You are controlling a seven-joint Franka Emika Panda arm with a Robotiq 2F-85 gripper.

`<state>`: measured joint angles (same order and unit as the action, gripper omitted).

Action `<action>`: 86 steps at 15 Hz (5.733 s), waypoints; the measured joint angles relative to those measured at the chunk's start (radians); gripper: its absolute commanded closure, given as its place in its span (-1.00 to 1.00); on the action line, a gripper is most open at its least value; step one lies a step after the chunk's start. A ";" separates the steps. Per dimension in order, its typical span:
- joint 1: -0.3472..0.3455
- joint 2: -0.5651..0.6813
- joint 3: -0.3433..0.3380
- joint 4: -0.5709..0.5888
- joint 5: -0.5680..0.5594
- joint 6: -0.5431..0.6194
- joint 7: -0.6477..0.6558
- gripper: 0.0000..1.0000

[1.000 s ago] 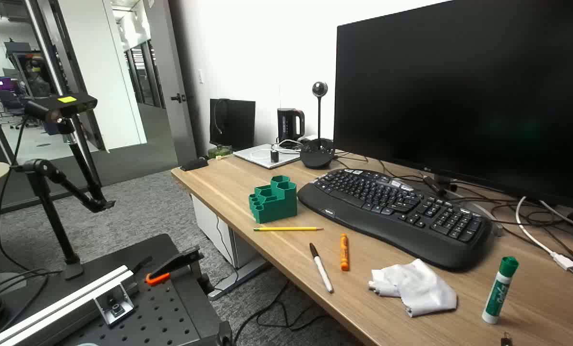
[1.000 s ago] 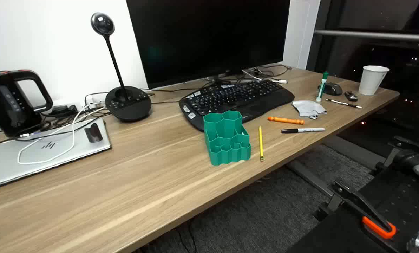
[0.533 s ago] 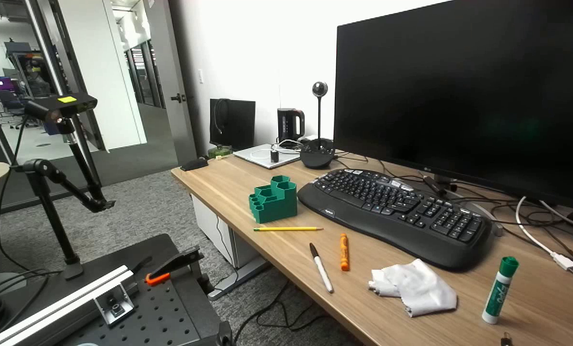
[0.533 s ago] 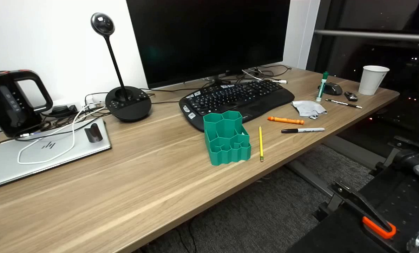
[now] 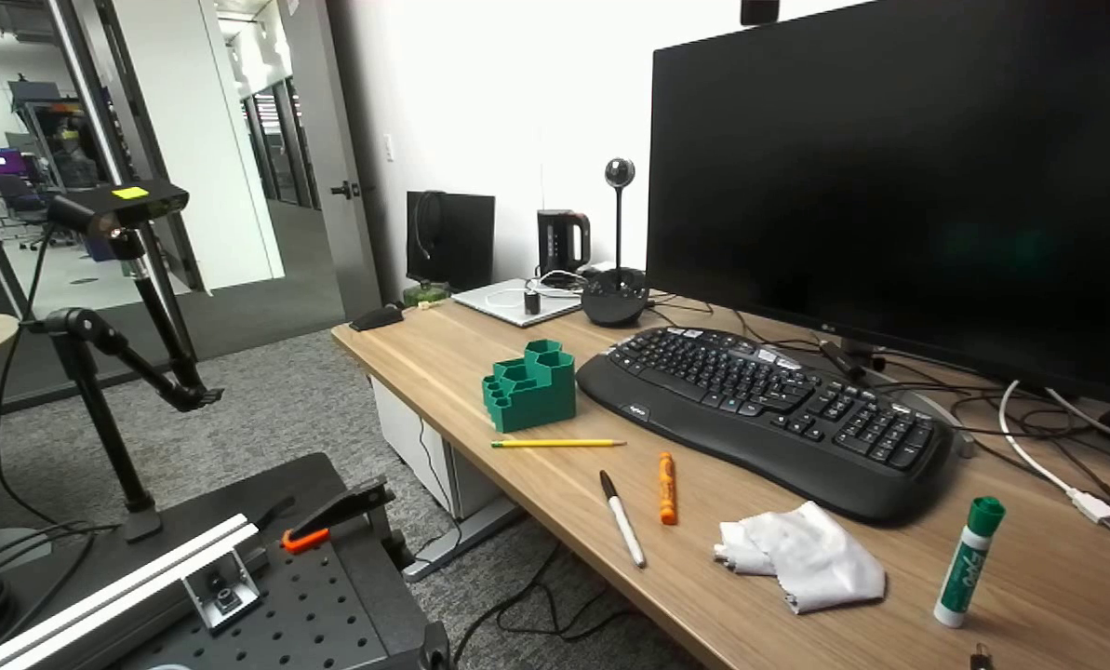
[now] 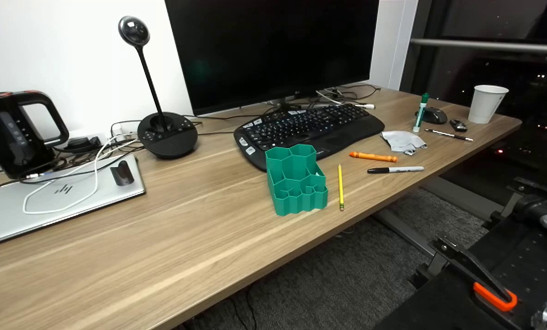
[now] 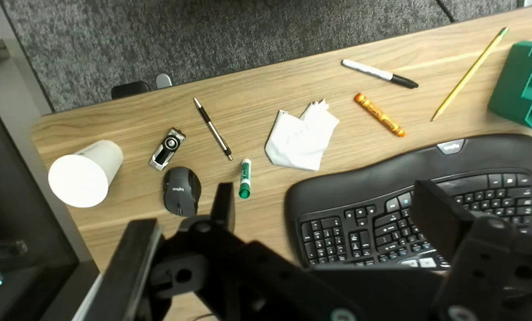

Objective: Put the marker inside the stationery holder

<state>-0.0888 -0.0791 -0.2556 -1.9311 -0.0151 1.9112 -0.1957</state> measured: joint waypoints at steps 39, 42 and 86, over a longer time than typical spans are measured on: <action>-0.051 1.059 0.017 0.809 -0.084 -0.007 0.449 0.98; -0.047 1.047 0.018 0.806 -0.102 -0.002 0.423 0.90; 0.338 0.746 0.370 0.458 -0.124 0.011 0.304 -0.89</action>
<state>0.2491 0.6673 0.1142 -1.4730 -0.1395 1.9218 0.1087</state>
